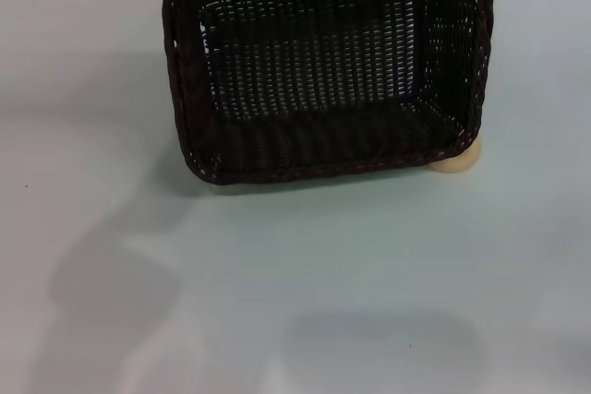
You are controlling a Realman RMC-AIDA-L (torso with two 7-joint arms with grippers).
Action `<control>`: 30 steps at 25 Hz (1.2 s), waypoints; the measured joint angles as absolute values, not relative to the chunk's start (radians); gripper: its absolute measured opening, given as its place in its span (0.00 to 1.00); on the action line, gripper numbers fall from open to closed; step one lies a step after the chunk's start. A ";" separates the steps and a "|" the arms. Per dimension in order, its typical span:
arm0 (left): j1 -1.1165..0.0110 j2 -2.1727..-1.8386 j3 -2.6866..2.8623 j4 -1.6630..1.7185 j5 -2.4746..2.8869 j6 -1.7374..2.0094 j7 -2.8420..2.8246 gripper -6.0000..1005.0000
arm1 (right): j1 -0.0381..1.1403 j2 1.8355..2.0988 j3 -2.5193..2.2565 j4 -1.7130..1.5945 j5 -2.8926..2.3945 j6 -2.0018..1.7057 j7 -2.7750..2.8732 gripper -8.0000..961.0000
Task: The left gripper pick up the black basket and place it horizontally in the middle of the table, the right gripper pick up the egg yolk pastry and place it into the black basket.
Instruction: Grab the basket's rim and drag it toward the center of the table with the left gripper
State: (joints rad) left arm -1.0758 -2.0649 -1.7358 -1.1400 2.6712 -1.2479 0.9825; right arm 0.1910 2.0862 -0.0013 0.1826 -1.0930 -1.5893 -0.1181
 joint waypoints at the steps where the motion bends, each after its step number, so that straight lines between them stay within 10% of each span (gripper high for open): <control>1: -1.095 -2.066 -1.746 -1.094 2.670 -1.227 1.007 0.20 | 0.189 2.086 -0.001 0.183 -1.093 -1.589 -0.118 0.76; 30: -1.140 -2.060 -1.838 -1.026 2.739 -1.240 1.114 0.20 | 0.196 2.083 0.000 0.173 -1.094 -1.569 -0.118 0.76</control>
